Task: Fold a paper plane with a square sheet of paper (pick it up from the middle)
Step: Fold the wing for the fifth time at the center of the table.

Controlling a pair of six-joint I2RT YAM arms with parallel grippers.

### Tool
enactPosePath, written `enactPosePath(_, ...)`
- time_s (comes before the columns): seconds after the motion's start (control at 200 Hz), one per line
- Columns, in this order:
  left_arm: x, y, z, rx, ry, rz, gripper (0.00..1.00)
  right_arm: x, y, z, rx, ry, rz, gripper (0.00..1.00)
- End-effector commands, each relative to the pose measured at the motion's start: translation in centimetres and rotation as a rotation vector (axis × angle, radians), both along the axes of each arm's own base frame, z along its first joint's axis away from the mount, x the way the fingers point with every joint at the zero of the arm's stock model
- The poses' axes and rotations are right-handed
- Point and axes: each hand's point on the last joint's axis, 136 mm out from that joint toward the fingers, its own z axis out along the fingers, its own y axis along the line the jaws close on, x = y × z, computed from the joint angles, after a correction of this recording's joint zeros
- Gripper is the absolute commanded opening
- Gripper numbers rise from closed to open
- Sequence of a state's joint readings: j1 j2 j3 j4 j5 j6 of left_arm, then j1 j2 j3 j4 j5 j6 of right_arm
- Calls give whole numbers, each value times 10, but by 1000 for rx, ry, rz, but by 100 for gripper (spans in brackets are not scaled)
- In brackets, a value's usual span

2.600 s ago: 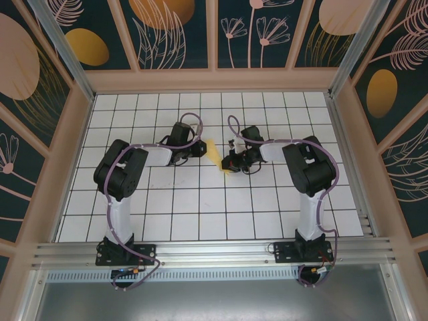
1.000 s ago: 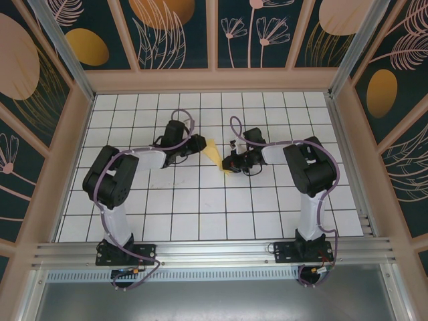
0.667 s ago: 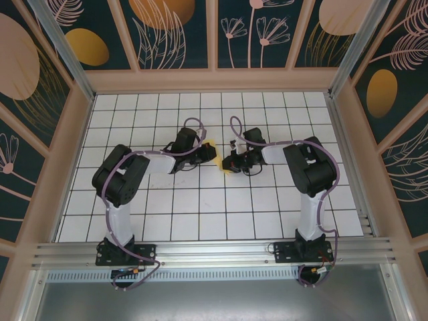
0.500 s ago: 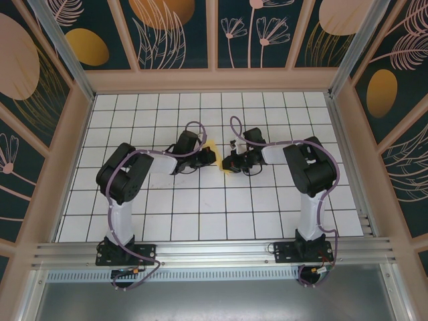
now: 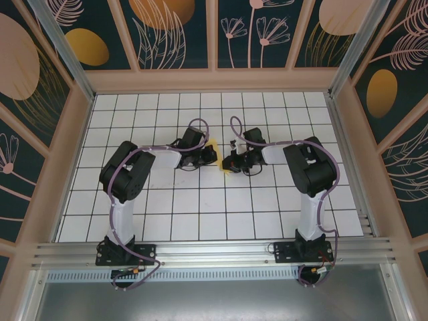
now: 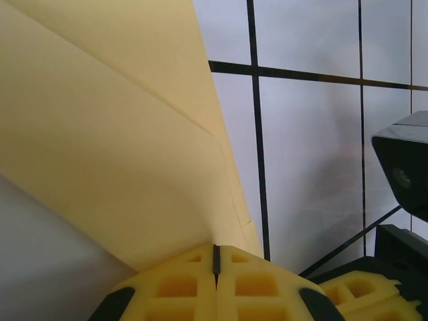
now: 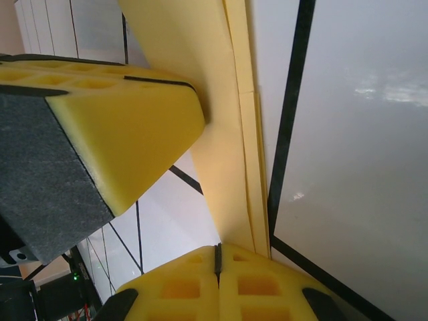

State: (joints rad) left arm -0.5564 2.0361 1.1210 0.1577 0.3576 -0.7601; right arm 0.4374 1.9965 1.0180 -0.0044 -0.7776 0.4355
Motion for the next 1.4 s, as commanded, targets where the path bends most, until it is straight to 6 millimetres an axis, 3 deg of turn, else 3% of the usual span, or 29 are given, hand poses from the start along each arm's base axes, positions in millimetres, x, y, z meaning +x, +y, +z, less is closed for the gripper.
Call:
enactPosePath(0.0, 26, 50, -29, 137, 12, 119, 7, -68, -69, -91, -361, 288, -63, 0)
enactPosePath(0.335, 78, 90, -31, 199, -5, 175, 8, -73, -73, -94, -369, 298, -62, 0)
enactPosePath(0.786, 100, 138, -38, 257, -26, 225, 9, -72, -70, -92, -345, 298, -65, 0)
enactPosePath(1.016, 116, 141, -24, 249, -91, 217, 11, -65, -59, -82, -279, 287, -68, 0)
enactPosePath(1.166, 125, 139, 14, 219, -158, 231, 16, -40, -36, -49, -174, 210, -63, 0)
enactPosePath(1.271, 121, 140, 47, 186, -197, 265, 22, -10, -17, -5, -95, 99, -60, 13)
enactPosePath(1.391, 107, 144, 69, 149, -193, 314, 29, 21, -4, 47, -18, -43, -75, 30)
